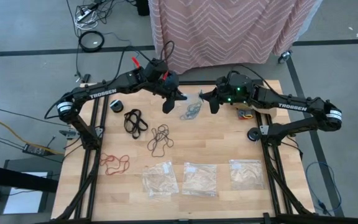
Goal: Sort rubber bands
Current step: Put the blue rubber band into the top transparent zip bag
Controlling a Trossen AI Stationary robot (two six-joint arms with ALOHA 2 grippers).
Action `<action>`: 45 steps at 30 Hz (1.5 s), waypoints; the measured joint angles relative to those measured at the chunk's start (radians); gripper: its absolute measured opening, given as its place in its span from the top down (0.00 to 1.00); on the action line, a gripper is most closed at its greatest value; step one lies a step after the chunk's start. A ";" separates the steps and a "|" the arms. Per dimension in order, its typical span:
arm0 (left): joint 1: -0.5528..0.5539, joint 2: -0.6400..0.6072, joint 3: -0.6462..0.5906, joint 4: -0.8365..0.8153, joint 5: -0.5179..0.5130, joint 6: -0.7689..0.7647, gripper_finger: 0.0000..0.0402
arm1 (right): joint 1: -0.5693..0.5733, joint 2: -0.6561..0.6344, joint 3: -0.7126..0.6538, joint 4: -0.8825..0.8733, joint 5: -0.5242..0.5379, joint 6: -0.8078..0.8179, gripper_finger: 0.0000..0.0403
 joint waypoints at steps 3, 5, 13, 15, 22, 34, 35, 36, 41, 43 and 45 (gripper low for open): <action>-0.004 0.000 0.000 0.000 -0.001 0.000 1.00 | -0.003 0.000 0.000 0.019 -0.017 0.000 1.00; -0.004 0.001 0.000 -0.004 -0.005 0.000 1.00 | -0.003 0.000 0.000 0.051 -0.031 0.000 1.00; -0.004 0.003 0.000 -0.035 -0.052 0.023 1.00 | 0.008 0.000 0.000 0.083 -0.037 0.003 1.00; -0.004 0.003 0.000 -0.036 -0.052 0.023 1.00 | 0.008 0.000 0.000 0.078 -0.019 0.003 1.00; -0.011 0.003 0.000 -0.037 -0.034 0.024 1.00 | -0.003 0.000 0.000 0.086 0.029 0.002 1.00; -0.011 0.004 0.000 -0.037 -0.030 0.024 1.00 | -0.004 0.000 0.000 0.096 0.034 0.002 1.00; -0.011 0.004 0.000 -0.037 -0.030 0.024 1.00 | -0.004 0.000 0.000 0.096 0.034 0.002 1.00; -0.011 0.004 0.000 -0.037 -0.029 0.024 1.00 | -0.004 0.000 0.000 0.096 0.035 0.002 1.00; -0.011 0.004 0.000 -0.037 -0.026 0.024 1.00 | -0.004 0.000 0.000 0.129 0.042 -0.001 1.00; -0.011 0.004 0.000 -0.039 -0.026 0.025 1.00 | -0.004 0.000 0.000 0.187 0.041 -0.011 1.00; -0.011 0.008 0.000 -0.037 -0.025 0.025 1.00 | -0.007 0.000 0.006 0.227 0.053 -0.013 1.00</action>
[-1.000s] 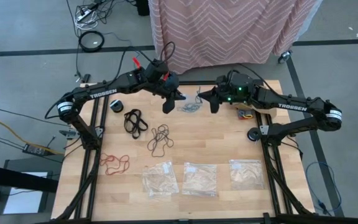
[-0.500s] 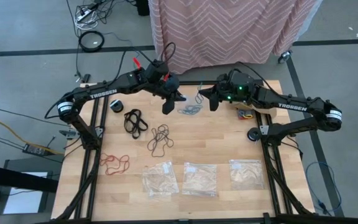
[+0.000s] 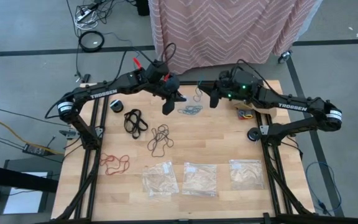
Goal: Sort rubber bands
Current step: Put the blue rubber band into the top transparent zip bag
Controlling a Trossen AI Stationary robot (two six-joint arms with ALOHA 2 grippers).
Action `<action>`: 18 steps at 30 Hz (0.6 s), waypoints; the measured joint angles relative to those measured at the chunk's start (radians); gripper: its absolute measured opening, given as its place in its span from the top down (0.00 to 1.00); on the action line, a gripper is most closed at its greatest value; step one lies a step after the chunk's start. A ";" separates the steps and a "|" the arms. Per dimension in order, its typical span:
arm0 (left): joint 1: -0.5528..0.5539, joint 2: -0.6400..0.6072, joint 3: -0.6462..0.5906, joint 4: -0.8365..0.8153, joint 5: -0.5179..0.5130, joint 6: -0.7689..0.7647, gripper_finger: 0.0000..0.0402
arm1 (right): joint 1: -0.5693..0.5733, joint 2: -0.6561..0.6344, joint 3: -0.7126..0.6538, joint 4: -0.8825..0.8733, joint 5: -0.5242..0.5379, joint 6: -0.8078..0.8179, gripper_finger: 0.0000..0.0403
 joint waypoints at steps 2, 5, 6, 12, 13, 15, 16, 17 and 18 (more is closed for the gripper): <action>0.000 0.004 0.000 -0.003 0.003 0.000 1.00 | -0.009 0.000 0.035 -0.060 0.025 -0.017 1.00; 0.000 0.007 0.000 -0.001 0.004 0.000 1.00 | -0.012 0.012 0.085 -0.176 0.012 -0.063 1.00; 0.000 0.008 0.001 0.004 0.006 0.000 1.00 | -0.011 0.017 0.099 -0.214 -0.013 -0.077 1.00; 0.006 0.010 0.000 0.002 0.005 0.000 1.00 | 0.041 0.061 0.162 -0.339 -0.065 -0.123 1.00; 0.007 0.010 0.000 0.002 0.005 0.000 1.00 | 0.048 0.074 0.167 -0.340 -0.067 -0.124 1.00; 0.008 0.010 0.000 -0.001 0.005 0.000 1.00 | 0.064 0.087 0.170 -0.344 -0.079 -0.122 1.00; 0.008 0.010 0.001 0.000 0.004 0.000 1.00 | 0.071 0.095 0.171 -0.342 -0.080 -0.121 1.00; 0.008 0.010 0.000 0.001 0.003 0.000 1.00 | 0.076 0.103 0.172 -0.341 -0.079 -0.119 1.00; 0.008 0.010 0.000 0.000 0.003 0.000 1.00 | 0.078 0.110 0.172 -0.349 -0.076 -0.118 1.00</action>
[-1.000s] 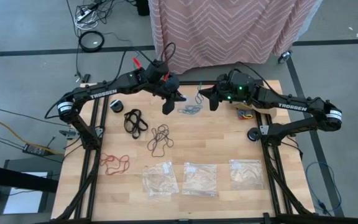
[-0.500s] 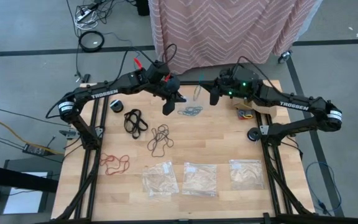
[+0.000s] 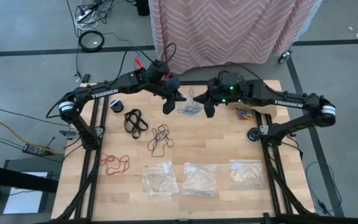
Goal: Sort rubber bands
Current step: Put the blue rubber band into the top transparent zip bag
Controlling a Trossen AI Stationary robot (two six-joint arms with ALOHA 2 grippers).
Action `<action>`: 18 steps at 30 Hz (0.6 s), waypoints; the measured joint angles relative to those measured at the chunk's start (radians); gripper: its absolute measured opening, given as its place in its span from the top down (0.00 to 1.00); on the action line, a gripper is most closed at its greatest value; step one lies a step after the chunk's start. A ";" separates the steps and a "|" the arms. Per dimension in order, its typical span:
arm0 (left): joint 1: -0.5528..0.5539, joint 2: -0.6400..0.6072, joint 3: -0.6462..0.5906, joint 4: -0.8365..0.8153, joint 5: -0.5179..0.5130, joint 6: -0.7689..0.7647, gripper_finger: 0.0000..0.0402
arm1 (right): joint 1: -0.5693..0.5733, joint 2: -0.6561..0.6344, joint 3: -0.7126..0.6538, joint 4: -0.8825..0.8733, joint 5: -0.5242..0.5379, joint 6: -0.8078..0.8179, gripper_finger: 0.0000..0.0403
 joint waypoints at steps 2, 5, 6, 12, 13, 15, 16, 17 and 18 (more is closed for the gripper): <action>0.000 0.000 0.000 -0.002 0.001 0.000 1.00 | 0.001 0.012 -0.001 -0.019 0.003 0.006 1.00; 0.000 0.000 0.000 -0.005 0.003 0.000 1.00 | 0.000 0.020 -0.001 -0.037 0.004 0.016 1.00; 0.000 0.000 0.000 -0.003 0.003 0.000 1.00 | 0.000 0.020 -0.001 -0.052 0.004 0.016 1.00; 0.000 0.000 0.000 -0.004 0.018 0.000 1.00 | -0.012 0.020 -0.001 -0.061 0.003 0.016 1.00; 0.000 0.000 0.000 -0.005 0.021 0.000 1.00 | -0.014 0.020 -0.001 -0.051 0.003 0.017 1.00; 0.000 0.000 0.000 -0.007 0.022 0.000 1.00 | -0.016 0.020 -0.001 -0.025 -0.002 0.017 1.00; 0.000 0.000 0.000 -0.011 0.022 0.000 1.00 | -0.016 0.020 -0.001 -0.010 -0.004 0.018 1.00; 0.000 0.000 0.000 -0.013 0.022 0.000 1.00 | -0.016 0.020 -0.001 -0.004 -0.004 0.018 1.00; 0.000 0.000 0.000 -0.014 0.022 0.000 1.00 | -0.018 0.020 -0.001 -0.004 -0.006 0.018 1.00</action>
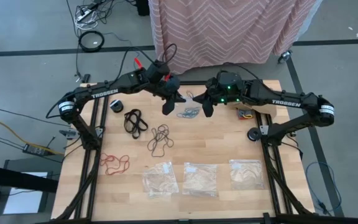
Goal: Sort rubber bands
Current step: Put the blue rubber band into the top transparent zip bag
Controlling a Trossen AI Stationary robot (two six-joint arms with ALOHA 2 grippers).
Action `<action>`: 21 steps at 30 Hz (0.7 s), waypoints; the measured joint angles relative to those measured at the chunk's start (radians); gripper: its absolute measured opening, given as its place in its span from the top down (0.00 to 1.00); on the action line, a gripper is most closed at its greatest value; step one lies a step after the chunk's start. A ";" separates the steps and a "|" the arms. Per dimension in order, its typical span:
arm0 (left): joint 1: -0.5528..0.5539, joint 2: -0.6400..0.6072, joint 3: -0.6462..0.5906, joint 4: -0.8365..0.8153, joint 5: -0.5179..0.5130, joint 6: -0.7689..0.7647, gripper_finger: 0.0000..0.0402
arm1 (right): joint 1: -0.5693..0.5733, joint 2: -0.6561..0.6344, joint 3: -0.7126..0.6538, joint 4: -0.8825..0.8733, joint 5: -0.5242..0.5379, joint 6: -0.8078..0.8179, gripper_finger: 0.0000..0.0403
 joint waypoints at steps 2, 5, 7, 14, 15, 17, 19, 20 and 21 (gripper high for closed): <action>0.000 0.000 0.000 -0.005 0.000 0.000 1.00 | -0.008 0.000 0.000 -0.017 -0.006 0.005 1.00; 0.000 0.000 0.000 -0.010 0.000 0.007 1.00 | -0.016 0.000 0.000 -0.055 -0.014 0.012 1.00; 0.000 0.000 0.000 -0.010 0.000 0.018 1.00 | -0.021 0.001 0.000 -0.068 -0.015 0.012 1.00; 0.000 0.000 0.000 -0.012 0.008 0.024 1.00 | -0.042 0.001 0.000 -0.056 -0.040 0.012 1.00; 0.000 0.000 0.000 -0.012 0.008 0.026 1.00 | -0.046 0.001 0.000 -0.051 -0.052 0.012 1.00; 0.000 0.000 0.000 -0.009 0.016 0.031 1.00 | -0.049 0.001 0.000 -0.050 -0.065 0.012 1.00; 0.000 0.000 0.000 -0.009 0.040 0.042 1.00 | -0.053 0.001 0.000 -0.057 -0.065 0.012 1.00; 0.000 0.000 0.000 -0.009 0.051 0.046 1.00 | -0.055 0.001 0.000 -0.058 -0.064 0.012 1.00; 0.000 0.000 0.000 -0.010 0.056 0.047 1.00 | -0.057 0.001 0.000 -0.057 -0.062 0.012 1.00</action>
